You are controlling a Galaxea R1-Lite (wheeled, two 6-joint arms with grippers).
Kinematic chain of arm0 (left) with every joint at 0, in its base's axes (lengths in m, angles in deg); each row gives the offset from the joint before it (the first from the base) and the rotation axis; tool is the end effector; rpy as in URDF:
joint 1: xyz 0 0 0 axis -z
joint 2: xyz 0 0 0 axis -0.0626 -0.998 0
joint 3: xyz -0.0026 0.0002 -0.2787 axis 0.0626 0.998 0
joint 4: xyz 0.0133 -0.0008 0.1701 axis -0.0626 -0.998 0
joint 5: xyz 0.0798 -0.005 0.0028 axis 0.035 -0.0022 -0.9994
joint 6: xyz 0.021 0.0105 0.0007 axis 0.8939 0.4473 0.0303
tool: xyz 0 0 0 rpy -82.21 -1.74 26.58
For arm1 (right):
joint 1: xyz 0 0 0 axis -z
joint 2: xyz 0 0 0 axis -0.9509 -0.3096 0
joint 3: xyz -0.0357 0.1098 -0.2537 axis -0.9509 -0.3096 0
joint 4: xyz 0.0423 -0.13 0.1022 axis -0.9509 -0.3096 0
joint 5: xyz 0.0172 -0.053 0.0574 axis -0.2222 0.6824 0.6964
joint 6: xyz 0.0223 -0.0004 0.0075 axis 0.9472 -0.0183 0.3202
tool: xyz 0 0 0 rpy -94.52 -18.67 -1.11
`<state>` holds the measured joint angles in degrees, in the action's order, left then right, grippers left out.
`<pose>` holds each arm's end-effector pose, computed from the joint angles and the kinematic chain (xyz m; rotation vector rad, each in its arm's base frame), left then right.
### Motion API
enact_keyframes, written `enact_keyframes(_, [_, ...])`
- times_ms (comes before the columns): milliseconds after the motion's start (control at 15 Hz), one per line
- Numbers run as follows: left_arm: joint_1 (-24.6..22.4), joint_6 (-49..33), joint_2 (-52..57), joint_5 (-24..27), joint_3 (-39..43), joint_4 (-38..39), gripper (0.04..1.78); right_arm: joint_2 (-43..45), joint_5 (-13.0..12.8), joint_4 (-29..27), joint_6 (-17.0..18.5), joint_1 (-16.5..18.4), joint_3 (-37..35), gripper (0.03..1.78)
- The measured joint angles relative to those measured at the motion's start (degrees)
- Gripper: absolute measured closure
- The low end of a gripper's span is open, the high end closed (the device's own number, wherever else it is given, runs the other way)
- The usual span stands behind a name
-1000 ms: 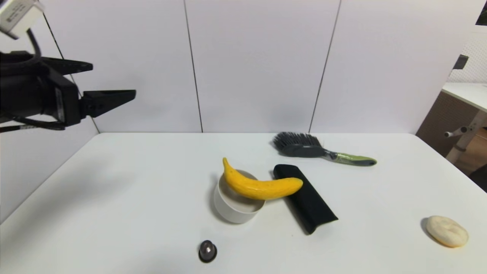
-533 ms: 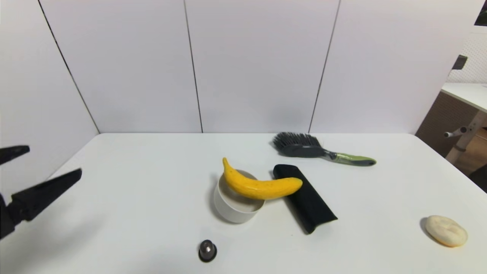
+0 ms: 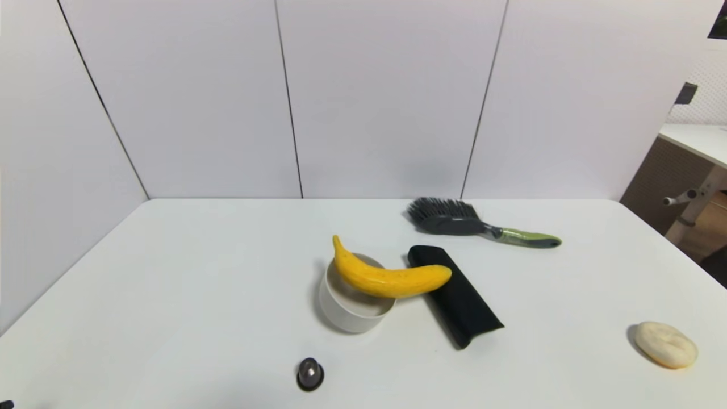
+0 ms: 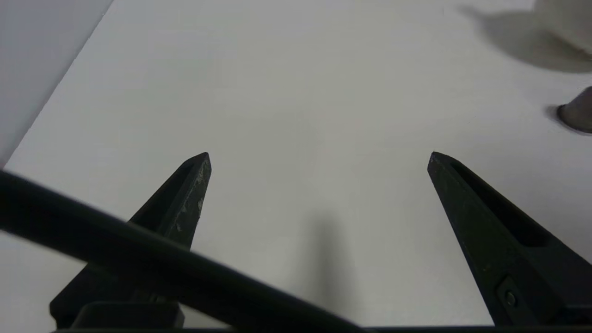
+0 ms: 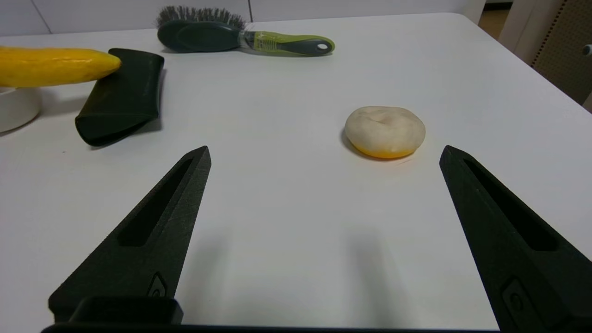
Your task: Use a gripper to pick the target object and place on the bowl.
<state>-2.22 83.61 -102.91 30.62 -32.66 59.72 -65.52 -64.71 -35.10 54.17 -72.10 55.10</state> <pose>-0.0041 0.0000 0.0944 0.0431 0.1481 -0.0351 -0.0223 -0.0005 0.0763 0.0408 -0.0063 -0.0185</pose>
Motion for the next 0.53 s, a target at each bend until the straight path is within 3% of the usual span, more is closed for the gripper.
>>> enact_keyframes(333, [-1.4,-7.9,11.1,-3.3,2.3,-2.3,0.13,0.0,0.0,0.0,0.0,0.0,0.0,0.1])
enact_keyframes(533, [-1.4,-8.1,13.0,-3.2,2.5,-2.4,0.13,0.0,0.0,0.0,0.0,0.0,0.0,0.1])
